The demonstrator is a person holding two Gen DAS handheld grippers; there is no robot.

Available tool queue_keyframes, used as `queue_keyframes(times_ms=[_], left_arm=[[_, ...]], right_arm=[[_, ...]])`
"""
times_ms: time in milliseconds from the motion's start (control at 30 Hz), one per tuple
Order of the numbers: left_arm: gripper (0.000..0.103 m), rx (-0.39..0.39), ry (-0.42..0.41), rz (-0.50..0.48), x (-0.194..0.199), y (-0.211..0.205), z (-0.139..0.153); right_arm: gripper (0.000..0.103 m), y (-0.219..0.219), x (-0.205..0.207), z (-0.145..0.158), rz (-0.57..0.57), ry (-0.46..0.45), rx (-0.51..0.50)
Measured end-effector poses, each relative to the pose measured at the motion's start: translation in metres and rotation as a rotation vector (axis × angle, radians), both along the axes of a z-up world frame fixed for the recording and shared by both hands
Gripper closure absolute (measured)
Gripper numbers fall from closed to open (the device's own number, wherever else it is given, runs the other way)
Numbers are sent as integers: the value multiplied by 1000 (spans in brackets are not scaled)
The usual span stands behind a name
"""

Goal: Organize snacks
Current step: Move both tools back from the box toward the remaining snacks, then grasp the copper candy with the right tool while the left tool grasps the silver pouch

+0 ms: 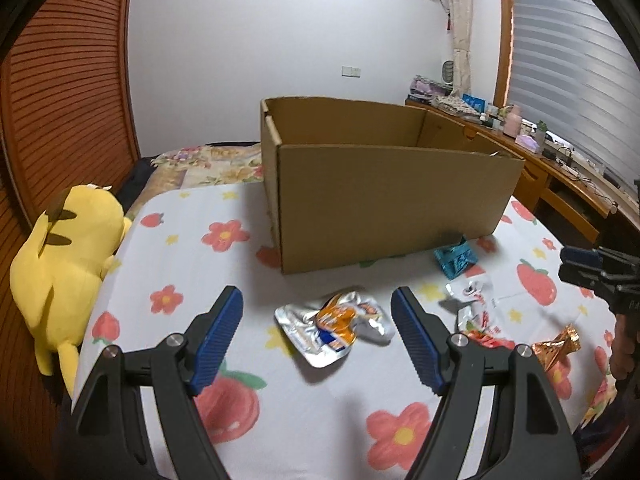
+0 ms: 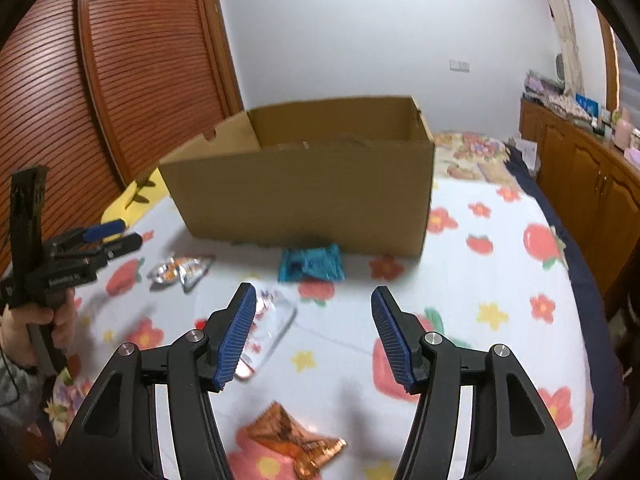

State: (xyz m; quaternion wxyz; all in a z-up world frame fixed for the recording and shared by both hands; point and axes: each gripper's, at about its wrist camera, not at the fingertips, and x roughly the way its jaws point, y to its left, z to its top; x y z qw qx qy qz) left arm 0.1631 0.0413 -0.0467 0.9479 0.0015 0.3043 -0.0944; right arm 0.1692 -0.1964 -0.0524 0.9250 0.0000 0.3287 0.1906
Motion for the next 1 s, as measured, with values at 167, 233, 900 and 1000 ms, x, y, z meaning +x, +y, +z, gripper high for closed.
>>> queue_keyframes(times_ms=[167,233,900,1000], left_arm=[[26,17,4,5,-2,-1,-7],[26,18,7,3,-2,-1,-9],[26,61,3,-1,-7,-10,-17],[26,60,13,4,-6,-10,-18]], right_arm=[[42,-6,-8,-21,4,51,-16],[42,-7,-11,-27,13,64,-20],[42,15,-43,-51,192,166,-133],[42,19,-44,-52,201,161,-160]])
